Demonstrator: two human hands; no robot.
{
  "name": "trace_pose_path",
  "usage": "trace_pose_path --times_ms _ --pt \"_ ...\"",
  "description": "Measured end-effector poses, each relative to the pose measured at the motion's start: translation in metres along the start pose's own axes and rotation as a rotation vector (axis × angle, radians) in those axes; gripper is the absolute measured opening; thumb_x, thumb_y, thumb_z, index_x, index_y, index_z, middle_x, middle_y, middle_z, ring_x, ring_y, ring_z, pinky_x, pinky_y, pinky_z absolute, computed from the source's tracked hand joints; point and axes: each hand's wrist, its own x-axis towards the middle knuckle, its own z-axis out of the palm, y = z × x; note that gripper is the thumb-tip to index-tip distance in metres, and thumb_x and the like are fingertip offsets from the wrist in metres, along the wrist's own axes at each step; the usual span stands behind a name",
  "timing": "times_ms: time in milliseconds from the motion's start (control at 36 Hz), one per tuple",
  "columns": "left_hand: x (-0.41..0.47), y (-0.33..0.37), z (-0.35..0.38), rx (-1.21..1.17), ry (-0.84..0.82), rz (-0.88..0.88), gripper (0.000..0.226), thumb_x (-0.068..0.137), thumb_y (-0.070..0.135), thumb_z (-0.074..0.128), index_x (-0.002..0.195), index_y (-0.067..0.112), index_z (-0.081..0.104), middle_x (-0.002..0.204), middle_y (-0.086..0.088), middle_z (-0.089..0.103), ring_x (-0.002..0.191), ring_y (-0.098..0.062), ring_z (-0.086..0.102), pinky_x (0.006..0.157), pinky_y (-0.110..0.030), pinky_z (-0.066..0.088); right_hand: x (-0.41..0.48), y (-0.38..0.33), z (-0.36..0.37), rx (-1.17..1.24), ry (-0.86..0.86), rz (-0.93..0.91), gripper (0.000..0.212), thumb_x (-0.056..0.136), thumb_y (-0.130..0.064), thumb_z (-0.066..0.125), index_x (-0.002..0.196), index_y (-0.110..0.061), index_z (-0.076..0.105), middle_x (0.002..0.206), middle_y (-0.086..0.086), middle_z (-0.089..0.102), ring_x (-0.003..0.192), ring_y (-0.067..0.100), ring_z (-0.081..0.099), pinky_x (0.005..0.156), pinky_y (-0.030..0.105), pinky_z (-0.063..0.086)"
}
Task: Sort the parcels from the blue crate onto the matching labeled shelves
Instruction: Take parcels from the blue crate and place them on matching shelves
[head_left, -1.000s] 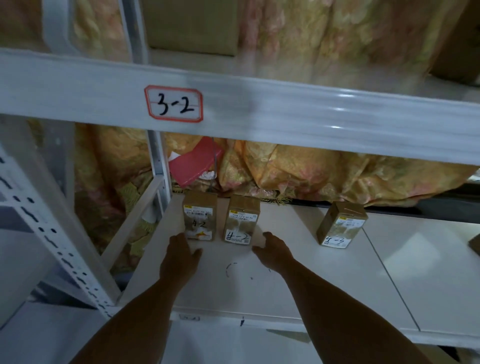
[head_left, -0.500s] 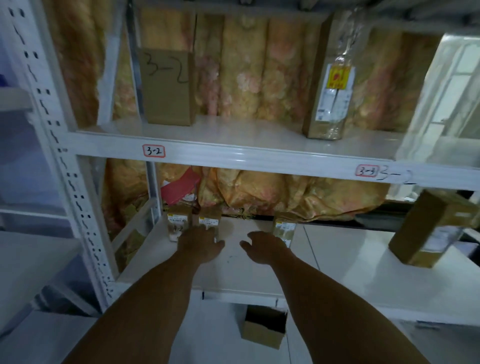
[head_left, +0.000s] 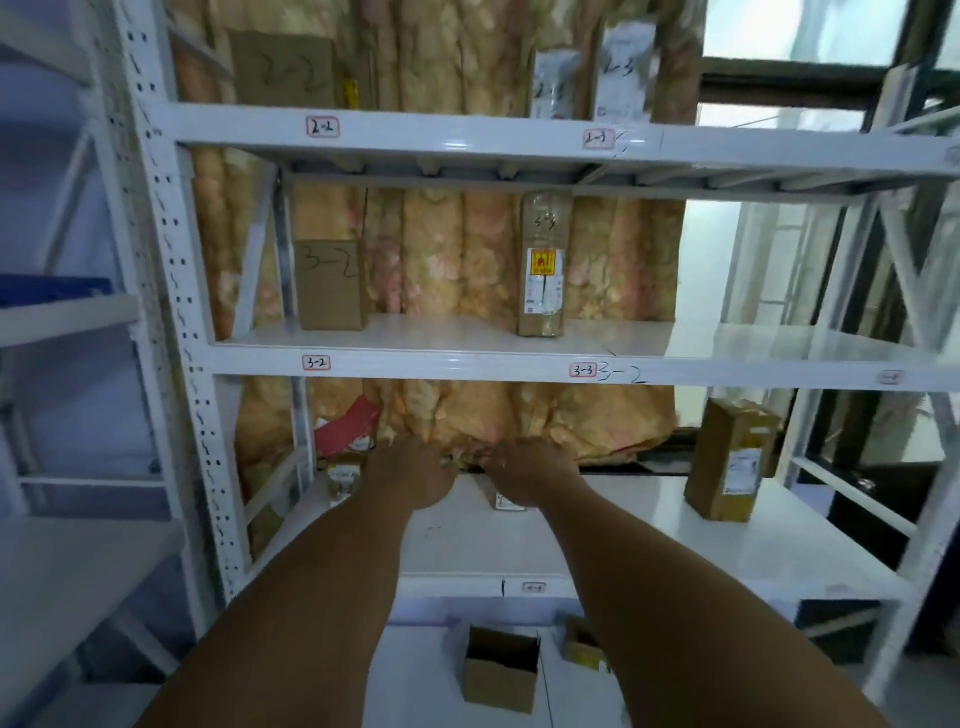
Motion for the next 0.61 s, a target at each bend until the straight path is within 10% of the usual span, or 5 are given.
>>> trace_pose_path --times_ms 611 --pt "-0.211 0.143 -0.113 0.182 0.038 0.041 0.062 0.103 0.06 0.026 0.148 0.023 0.047 0.156 -0.011 0.043 0.139 -0.035 0.043 0.111 -0.046 0.035 -0.256 0.065 -0.117 -0.017 0.121 0.034 0.064 0.105 -0.055 0.029 0.158 -0.019 0.035 0.162 0.008 0.04 0.149 0.032 0.034 0.119 0.046 0.028"
